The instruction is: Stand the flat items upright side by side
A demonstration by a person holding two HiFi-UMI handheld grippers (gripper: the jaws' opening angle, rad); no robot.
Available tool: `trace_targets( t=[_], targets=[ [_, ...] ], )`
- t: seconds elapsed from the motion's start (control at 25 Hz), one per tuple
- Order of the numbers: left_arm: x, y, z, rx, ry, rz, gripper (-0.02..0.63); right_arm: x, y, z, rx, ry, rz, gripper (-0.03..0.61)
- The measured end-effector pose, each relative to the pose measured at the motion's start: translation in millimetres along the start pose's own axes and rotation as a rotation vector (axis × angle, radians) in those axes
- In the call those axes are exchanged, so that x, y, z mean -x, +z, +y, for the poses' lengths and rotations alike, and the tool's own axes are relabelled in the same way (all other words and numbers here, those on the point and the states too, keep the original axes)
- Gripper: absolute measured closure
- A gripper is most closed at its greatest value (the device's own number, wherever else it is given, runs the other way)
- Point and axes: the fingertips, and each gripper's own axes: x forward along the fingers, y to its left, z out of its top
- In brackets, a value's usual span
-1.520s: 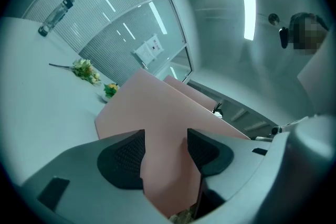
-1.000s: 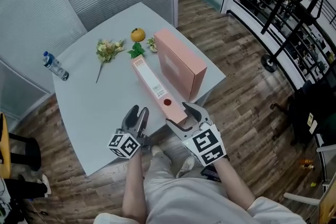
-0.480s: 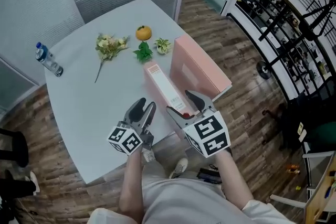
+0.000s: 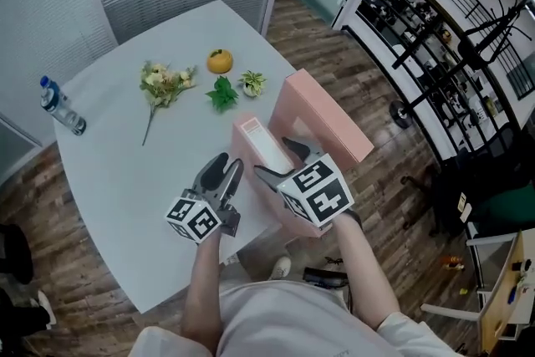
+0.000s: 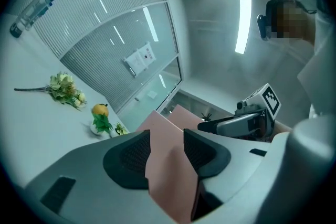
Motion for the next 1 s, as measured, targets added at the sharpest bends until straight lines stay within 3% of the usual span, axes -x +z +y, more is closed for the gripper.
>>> trace_targets(
  t=[0.28, 0.36, 0.48, 0.68, 1.0],
  targets=[
    [-11.7, -11.6, 8.1, 0.046, -0.096, 0.045, 0.419, -44.5, -3.6, -8.6, -0.006, -0.030, 0.137, 0.241],
    [-16.9, -12.0, 9.8, 0.051, -0.127, 0.054, 0.419, -55.9, -5.3, -10.8, -0.043, -0.030, 0.156, 0.241],
    [-18.7, -15.7, 14.9, 0.063, -0.144, 0.053, 0.469, -67.2, -11.8, -11.2, -0.136, -0.001, 0.179, 0.260],
    [-23.3, -27.5, 23.4, 0.179, -0.186, 0.070, 0.408, -69.1, -15.2, -11.9, -0.134, 0.008, 0.192, 0.261],
    [-28.9, -36.9, 24.8, 0.246, -0.202, 0.052, 0.394, -65.8, -16.8, -13.1, -0.140, -0.015, 0.175, 0.261]
  ],
)
